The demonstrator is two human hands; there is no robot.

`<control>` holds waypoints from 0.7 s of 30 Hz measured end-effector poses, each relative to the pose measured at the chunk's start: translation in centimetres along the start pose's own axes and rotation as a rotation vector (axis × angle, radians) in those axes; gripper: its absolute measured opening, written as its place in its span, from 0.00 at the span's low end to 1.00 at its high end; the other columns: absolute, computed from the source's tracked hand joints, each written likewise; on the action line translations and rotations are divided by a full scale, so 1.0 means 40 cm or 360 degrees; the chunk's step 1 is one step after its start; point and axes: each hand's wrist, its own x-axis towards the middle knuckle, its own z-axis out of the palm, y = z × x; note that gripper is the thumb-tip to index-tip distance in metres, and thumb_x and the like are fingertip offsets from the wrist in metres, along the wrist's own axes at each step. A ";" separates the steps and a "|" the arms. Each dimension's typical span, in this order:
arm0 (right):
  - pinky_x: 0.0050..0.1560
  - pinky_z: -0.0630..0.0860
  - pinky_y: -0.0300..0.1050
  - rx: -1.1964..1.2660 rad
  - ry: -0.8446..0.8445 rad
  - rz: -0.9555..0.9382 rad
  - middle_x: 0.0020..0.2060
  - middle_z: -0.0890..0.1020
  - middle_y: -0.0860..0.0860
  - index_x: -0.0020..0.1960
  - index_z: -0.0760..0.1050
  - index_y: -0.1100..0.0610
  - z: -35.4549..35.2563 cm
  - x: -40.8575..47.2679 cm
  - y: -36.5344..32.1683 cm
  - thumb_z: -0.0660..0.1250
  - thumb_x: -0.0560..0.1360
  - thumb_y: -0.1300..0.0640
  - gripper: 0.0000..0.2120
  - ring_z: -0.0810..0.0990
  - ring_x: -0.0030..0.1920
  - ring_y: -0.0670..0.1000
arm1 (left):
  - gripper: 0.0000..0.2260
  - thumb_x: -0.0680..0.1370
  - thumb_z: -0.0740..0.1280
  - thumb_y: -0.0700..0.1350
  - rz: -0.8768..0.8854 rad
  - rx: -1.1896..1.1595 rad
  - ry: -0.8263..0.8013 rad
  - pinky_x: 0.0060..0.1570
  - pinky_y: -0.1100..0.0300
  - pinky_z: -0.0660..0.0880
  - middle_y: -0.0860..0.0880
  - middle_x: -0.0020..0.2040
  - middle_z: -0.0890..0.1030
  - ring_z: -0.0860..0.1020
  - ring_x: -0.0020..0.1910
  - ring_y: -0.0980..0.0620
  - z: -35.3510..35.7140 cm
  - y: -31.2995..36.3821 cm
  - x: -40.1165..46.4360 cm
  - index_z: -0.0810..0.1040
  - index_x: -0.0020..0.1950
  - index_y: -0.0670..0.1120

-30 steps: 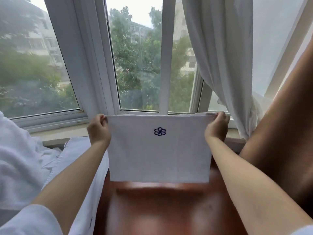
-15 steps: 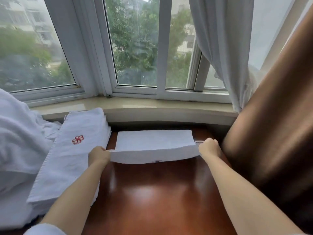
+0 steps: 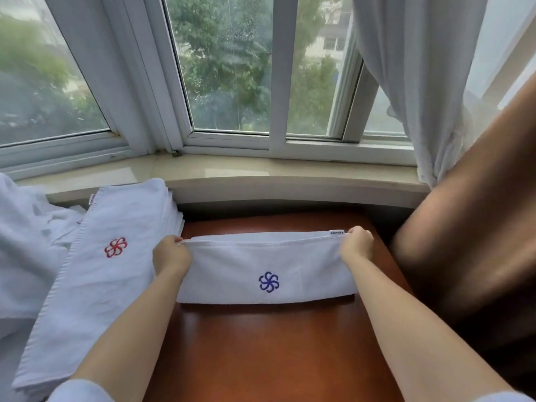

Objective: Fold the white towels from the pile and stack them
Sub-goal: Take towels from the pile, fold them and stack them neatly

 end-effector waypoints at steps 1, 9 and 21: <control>0.52 0.68 0.46 0.0062 -0.0037 0.0005 0.59 0.75 0.60 0.61 0.73 0.63 0.013 0.013 -0.018 0.54 0.79 0.63 0.14 0.73 0.55 0.59 | 0.12 0.77 0.63 0.35 0.0013 0.0000 0.0016 0.57 0.51 0.72 0.38 0.58 0.79 0.75 0.58 0.38 0.013 0.010 0.024 0.78 0.59 0.39; 0.58 0.69 0.48 -0.0431 -0.0154 -0.0049 0.72 0.58 0.57 0.75 0.56 0.58 0.172 0.137 -0.022 0.59 0.78 0.63 0.27 0.72 0.61 0.61 | 0.27 0.78 0.64 0.41 -0.0028 0.0172 -0.0261 0.57 0.50 0.70 0.38 0.71 0.64 0.71 0.64 0.37 0.171 0.026 0.184 0.60 0.76 0.44; 0.64 0.64 0.51 -0.0714 -0.0315 0.0483 0.57 0.78 0.57 0.58 0.74 0.58 0.207 0.110 0.048 0.65 0.75 0.50 0.15 0.74 0.61 0.59 | 0.31 0.72 0.72 0.51 -0.0591 0.0293 -0.0713 0.53 0.49 0.72 0.39 0.62 0.74 0.74 0.59 0.38 0.206 -0.035 0.160 0.68 0.68 0.37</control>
